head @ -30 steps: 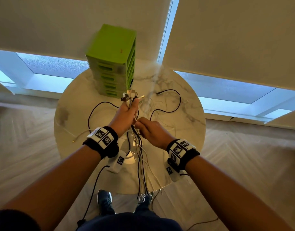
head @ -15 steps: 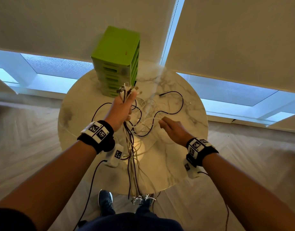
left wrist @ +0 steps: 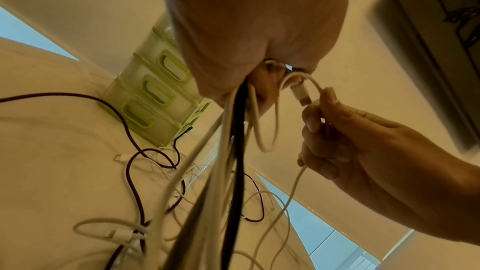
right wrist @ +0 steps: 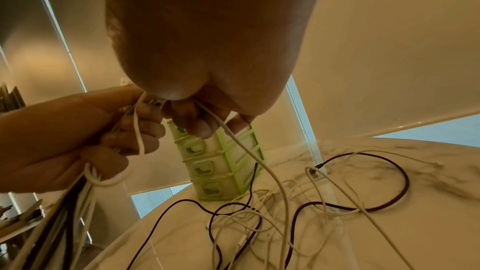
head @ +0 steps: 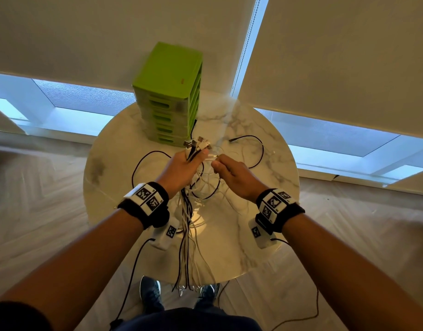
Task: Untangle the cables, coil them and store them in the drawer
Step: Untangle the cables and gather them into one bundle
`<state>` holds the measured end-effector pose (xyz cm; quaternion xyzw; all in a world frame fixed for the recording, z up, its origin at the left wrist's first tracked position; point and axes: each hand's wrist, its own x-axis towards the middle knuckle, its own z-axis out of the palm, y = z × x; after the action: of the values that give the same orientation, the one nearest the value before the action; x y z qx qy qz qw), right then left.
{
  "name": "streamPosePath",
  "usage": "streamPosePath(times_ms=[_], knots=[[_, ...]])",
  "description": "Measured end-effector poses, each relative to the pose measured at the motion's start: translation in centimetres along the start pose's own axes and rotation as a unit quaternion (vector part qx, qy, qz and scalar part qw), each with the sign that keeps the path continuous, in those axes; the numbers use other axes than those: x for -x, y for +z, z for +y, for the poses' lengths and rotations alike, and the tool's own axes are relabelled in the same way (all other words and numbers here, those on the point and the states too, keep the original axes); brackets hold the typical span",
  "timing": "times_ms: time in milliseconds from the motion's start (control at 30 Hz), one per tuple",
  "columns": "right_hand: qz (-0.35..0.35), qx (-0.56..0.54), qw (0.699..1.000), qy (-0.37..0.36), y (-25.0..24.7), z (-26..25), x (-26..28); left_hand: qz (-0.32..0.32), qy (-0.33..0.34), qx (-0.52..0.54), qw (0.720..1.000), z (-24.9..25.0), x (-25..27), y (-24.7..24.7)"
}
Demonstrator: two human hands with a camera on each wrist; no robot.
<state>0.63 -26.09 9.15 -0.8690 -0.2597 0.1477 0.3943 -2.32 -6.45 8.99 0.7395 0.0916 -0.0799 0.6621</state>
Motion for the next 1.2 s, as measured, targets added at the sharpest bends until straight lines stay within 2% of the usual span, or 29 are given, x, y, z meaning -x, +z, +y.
streamPosePath(times_ms=[100,200,333,500,567,633,767,1033,1133,1200], knots=[[-0.010,-0.011,1.000,0.017,0.4,0.2,-0.2,0.009,0.006,-0.006,1.000,0.2,0.1,0.0],[-0.024,-0.003,0.999,0.039,0.9,1.6,0.0,0.023,0.011,0.035,0.999,0.9,0.1,-0.4],[-0.098,0.037,0.990,0.090,1.6,5.3,1.8,0.087,0.014,0.094,0.992,2.1,-0.6,-2.1],[-0.132,0.088,0.974,0.165,0.7,8.7,3.8,0.171,0.010,0.174,0.970,2.8,-1.8,-4.1],[-0.129,0.105,0.972,0.163,0.2,8.7,3.8,0.187,0.007,0.170,0.968,2.9,-2.1,-4.1],[-0.091,0.103,0.981,0.137,-0.2,7.5,3.3,0.169,0.023,0.115,0.979,2.4,-2.1,-3.8],[-0.016,0.060,0.995,0.072,-0.7,3.1,1.4,0.080,0.035,0.005,0.996,1.2,-1.6,-2.3],[-0.055,0.097,0.992,-0.051,0.0,-0.1,-1.0,-0.005,0.000,-0.034,0.999,1.5,-0.6,-0.8],[-0.042,0.084,0.994,-0.053,0.2,-0.5,-1.0,-0.023,0.007,-0.051,0.998,1.4,-0.7,-0.8],[-0.063,0.066,0.995,-0.033,0.8,-0.1,-0.7,-0.015,0.014,-0.046,0.999,1.3,-0.7,-0.8]])
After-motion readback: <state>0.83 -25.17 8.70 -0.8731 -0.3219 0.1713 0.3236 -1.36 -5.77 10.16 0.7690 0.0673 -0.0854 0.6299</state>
